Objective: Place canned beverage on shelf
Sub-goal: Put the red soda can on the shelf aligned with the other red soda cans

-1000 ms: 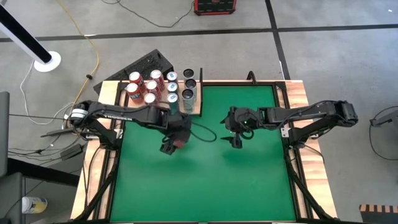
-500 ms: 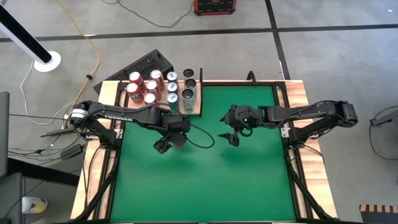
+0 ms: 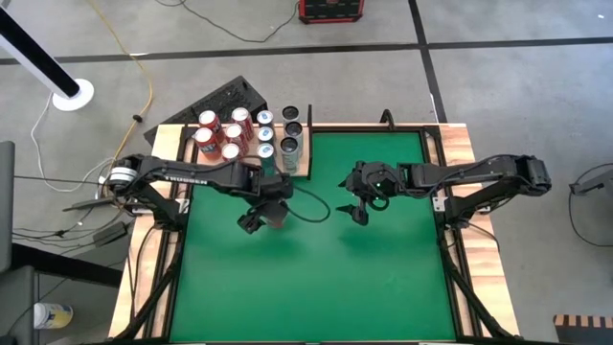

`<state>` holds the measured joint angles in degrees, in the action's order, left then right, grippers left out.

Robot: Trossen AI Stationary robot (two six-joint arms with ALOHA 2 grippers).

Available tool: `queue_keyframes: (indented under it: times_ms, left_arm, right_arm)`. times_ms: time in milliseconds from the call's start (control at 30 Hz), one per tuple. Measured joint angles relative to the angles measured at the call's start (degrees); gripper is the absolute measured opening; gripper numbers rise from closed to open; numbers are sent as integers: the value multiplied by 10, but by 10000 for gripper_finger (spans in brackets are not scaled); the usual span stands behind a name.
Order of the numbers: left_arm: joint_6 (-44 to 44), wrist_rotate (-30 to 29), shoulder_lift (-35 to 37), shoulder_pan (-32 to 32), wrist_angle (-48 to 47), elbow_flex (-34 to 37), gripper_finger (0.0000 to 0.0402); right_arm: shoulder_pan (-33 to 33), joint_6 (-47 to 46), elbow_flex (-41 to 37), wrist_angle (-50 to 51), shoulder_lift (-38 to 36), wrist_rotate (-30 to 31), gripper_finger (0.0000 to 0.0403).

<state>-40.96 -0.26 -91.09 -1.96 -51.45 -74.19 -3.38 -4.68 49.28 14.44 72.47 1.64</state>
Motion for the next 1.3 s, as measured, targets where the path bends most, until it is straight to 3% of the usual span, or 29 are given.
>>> queue_keyframes:
  times_ms: [433,833,1000,1133,1300]
  left_arm:
    - [-14,-5,0,-7,25,23,391]
    - [1,10,-23,-21,13,21,320]
    - [4,-11,-33,-20,6,19,299]
    - [46,-27,-37,-19,-27,-1,289]
    - [162,-36,-38,-22,-108,-61,287]
  right_arm:
    - [0,2,0,1,0,-1,383]
    - [4,1,0,1,0,-2,383]
    - [16,2,0,3,0,-2,383]
    - [23,5,0,5,0,-2,383]
    - [23,15,0,2,0,-2,383]
